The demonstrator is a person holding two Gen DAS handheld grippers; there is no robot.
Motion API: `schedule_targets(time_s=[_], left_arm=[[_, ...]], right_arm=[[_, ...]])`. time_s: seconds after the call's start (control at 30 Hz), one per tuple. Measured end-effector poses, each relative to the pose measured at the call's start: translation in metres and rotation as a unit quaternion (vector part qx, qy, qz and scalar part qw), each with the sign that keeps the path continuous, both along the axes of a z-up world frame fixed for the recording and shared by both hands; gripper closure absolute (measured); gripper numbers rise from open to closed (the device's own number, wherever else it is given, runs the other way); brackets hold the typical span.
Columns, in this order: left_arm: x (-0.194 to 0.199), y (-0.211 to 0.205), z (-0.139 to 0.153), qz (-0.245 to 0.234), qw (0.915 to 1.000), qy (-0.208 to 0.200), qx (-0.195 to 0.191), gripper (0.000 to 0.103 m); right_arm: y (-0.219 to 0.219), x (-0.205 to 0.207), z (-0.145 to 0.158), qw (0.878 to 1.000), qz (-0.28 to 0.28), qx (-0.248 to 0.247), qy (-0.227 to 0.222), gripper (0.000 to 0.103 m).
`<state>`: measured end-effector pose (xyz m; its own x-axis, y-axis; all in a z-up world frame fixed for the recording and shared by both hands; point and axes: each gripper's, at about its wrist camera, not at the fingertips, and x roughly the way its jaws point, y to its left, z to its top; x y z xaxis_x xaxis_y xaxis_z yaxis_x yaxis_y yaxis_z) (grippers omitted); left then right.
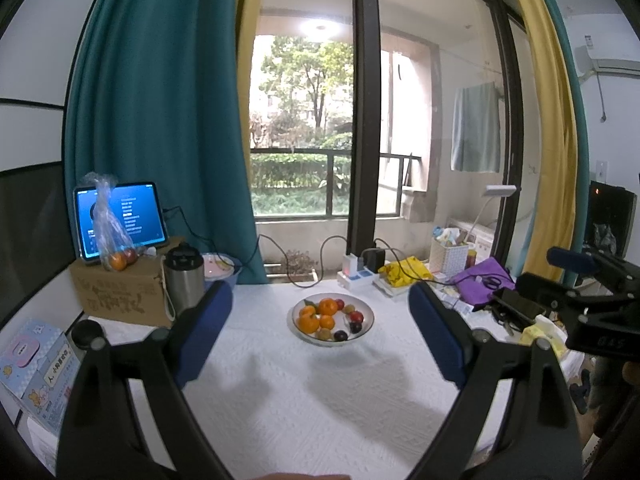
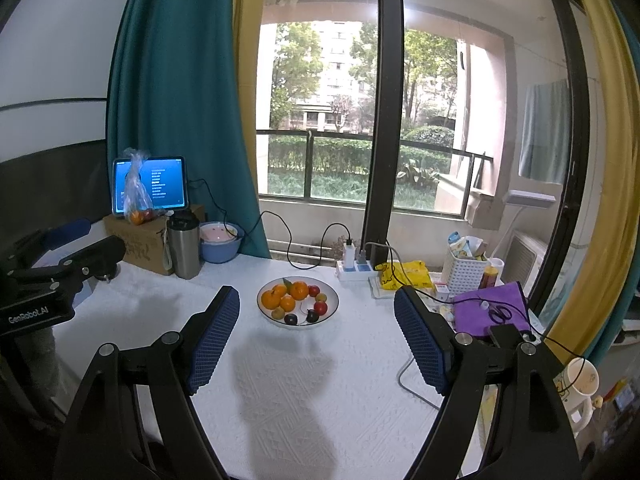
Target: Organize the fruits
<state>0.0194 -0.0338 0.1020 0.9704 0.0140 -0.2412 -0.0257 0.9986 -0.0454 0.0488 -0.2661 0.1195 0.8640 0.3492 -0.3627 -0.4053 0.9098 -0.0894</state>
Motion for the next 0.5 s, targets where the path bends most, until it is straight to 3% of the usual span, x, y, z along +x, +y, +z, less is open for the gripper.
schedule_targets(time_s=[0.5], left_arm=[[0.0029, -0.0047, 0.0031, -0.006, 1.0000, -0.007, 0.002, 0.012]], right_arm=[[0.0003, 0.0078, -0.0030, 1.000, 0.000, 0.000, 0.009, 0.021]])
